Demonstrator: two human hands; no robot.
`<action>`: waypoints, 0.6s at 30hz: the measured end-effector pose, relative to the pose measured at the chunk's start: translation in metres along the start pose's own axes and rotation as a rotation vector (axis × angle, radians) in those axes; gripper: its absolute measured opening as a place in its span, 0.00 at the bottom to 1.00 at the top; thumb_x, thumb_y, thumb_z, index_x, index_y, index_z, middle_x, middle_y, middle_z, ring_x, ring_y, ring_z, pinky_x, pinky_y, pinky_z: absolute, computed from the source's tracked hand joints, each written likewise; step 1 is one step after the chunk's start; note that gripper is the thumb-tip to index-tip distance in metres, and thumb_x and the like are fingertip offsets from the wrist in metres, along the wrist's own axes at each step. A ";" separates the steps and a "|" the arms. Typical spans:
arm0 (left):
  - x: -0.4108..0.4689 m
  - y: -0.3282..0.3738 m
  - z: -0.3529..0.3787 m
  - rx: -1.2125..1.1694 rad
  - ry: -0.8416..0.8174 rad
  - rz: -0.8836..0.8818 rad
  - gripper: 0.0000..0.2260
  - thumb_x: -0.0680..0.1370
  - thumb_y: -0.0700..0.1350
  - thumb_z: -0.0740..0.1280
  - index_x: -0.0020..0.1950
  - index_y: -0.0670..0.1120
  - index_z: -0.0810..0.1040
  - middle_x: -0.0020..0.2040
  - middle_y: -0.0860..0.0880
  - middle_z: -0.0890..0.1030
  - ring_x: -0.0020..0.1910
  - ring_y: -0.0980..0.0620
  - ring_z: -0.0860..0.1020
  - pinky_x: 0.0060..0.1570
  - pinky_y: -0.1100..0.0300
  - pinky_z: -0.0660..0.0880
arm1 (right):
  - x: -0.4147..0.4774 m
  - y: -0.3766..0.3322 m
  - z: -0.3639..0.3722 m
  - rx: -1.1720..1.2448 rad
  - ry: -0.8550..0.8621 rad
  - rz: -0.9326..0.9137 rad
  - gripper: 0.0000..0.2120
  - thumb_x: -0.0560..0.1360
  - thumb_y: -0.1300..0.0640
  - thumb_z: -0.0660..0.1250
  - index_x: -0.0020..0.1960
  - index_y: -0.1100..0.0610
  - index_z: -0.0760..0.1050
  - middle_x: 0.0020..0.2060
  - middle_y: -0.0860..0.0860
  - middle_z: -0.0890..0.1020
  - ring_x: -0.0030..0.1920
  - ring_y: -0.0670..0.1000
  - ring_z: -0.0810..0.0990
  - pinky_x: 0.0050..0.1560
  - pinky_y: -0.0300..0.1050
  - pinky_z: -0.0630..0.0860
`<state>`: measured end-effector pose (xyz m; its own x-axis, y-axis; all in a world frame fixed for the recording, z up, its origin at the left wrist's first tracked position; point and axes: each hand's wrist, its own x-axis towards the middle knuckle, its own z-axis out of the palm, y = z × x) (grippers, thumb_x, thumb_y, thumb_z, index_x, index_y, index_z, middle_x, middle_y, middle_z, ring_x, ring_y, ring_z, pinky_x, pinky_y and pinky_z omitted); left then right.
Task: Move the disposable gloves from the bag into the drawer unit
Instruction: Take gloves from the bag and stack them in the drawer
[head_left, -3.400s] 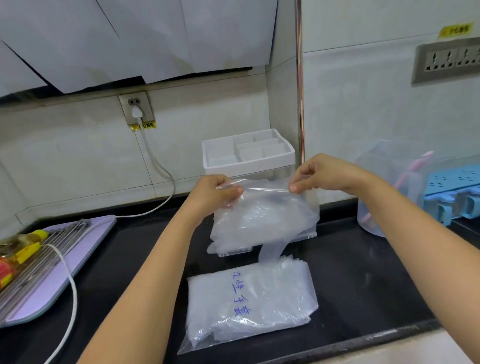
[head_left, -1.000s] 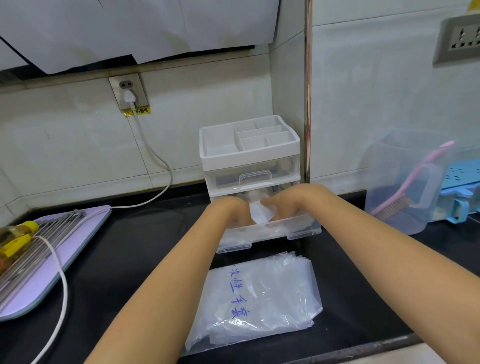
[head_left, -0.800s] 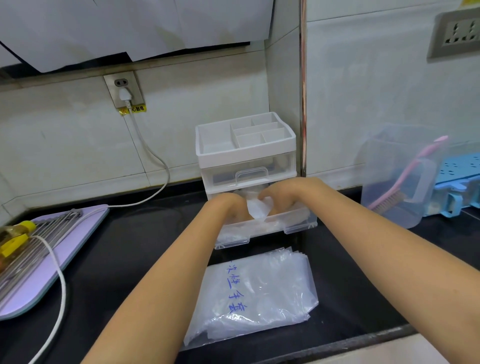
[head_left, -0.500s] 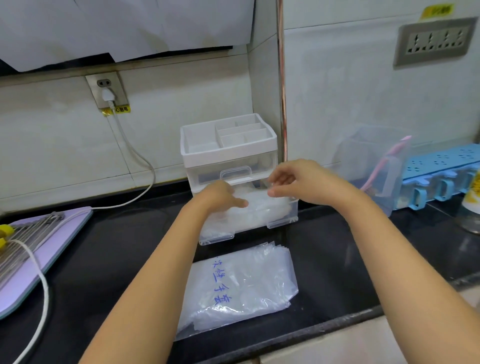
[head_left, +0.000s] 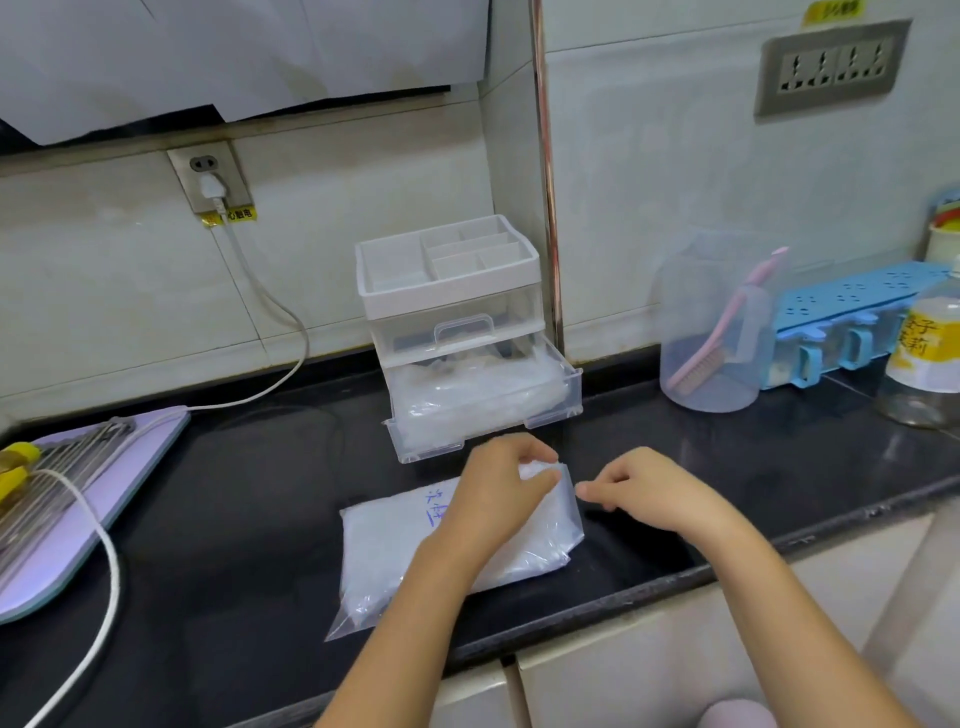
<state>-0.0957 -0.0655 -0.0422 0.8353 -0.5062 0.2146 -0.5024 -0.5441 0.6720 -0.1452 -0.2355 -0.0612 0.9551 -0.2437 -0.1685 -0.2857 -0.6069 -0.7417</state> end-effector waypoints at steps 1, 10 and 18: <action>-0.001 -0.004 0.007 0.022 -0.013 0.001 0.07 0.75 0.44 0.68 0.52 0.51 0.81 0.52 0.58 0.80 0.51 0.64 0.74 0.53 0.70 0.68 | 0.001 0.004 0.006 0.025 -0.006 0.005 0.17 0.74 0.46 0.69 0.41 0.60 0.83 0.37 0.52 0.82 0.37 0.47 0.76 0.40 0.41 0.72; -0.008 -0.020 0.040 0.178 -0.057 -0.027 0.12 0.76 0.44 0.64 0.58 0.52 0.81 0.58 0.52 0.79 0.58 0.55 0.74 0.50 0.69 0.64 | -0.001 0.015 0.031 0.189 0.072 -0.111 0.09 0.73 0.57 0.68 0.40 0.62 0.81 0.36 0.62 0.79 0.35 0.50 0.73 0.39 0.43 0.71; -0.012 -0.022 0.038 0.233 -0.089 -0.043 0.19 0.77 0.39 0.61 0.66 0.50 0.76 0.64 0.49 0.76 0.62 0.51 0.73 0.56 0.66 0.66 | -0.013 0.018 0.028 0.478 0.178 -0.096 0.10 0.77 0.64 0.63 0.40 0.56 0.81 0.41 0.48 0.83 0.44 0.47 0.78 0.45 0.37 0.72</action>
<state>-0.1026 -0.0730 -0.0869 0.8390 -0.5309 0.1194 -0.5138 -0.7006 0.4952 -0.1605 -0.2219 -0.0907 0.9350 -0.3546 -0.0031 -0.0901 -0.2294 -0.9692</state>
